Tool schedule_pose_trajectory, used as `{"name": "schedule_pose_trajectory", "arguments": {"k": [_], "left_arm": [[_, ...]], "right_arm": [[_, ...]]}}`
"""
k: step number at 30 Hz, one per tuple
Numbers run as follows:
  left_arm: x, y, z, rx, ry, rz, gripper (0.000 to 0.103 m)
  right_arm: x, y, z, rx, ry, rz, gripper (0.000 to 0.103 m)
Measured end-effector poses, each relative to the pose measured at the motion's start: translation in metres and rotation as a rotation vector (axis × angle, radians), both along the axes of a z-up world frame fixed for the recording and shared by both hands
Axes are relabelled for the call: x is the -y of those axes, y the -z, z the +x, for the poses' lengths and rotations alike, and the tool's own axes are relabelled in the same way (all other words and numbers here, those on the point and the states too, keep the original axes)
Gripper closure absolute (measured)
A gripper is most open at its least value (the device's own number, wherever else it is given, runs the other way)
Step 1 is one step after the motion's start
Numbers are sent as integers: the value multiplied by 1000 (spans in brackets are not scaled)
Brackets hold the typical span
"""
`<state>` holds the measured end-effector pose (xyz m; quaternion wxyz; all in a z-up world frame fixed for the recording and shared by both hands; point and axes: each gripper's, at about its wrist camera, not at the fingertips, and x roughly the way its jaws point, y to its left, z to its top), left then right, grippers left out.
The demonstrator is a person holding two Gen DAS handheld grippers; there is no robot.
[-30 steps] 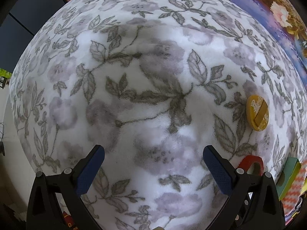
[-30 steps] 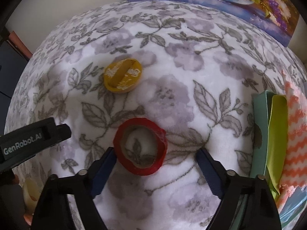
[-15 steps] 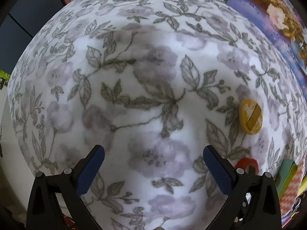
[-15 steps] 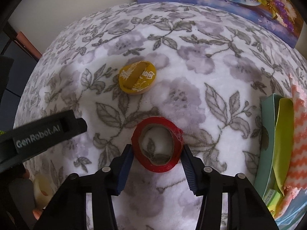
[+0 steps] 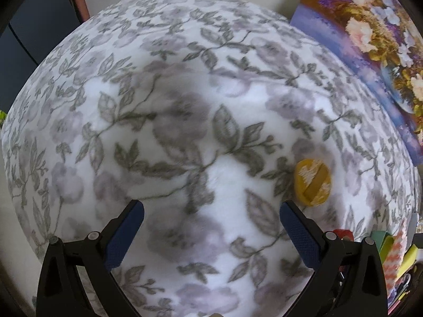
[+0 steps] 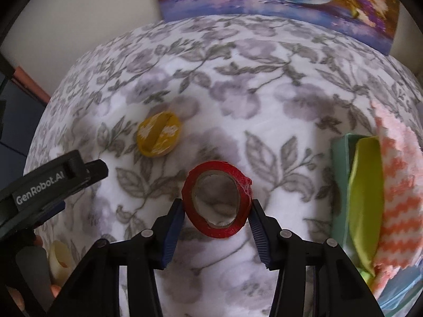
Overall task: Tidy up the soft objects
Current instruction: 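Grasp the yellow round disc with the left tool while right tool holds the tape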
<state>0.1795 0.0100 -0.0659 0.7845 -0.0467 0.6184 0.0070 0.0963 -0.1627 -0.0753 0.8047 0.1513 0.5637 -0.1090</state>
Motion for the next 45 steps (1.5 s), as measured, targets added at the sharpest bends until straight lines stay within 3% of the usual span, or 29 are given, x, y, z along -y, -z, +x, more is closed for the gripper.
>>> {"name": "schedule_pose_trajectory", "arguments": {"k": [5,14,31,33,34,36,38,45], "left_arm": [[25,-4,3,38,38,-8,1],[50,6,11,42,109,-103,1],[96,22,22,83,228,-56,4],[97,23,22,84,228,-57,16],[98,24,22,84,230,-59,33],[102,26,23,81,238,-72,40],[105,29,22,69,250,-63,53],[102,22,16,75,253,-109,54]], "right_arm": [[18,-6,-3,7,45,7,51],[41,-18,-6,31,86,-5,51],[54,-4,1,13,85,-5,51],[53,-4,1,11,82,-5,51],[53,-4,2,12,80,-5,51],[52,-5,2,13,78,-7,51],[53,-6,1,15,77,-9,51],[53,-19,-9,25,78,-23,51]]}}
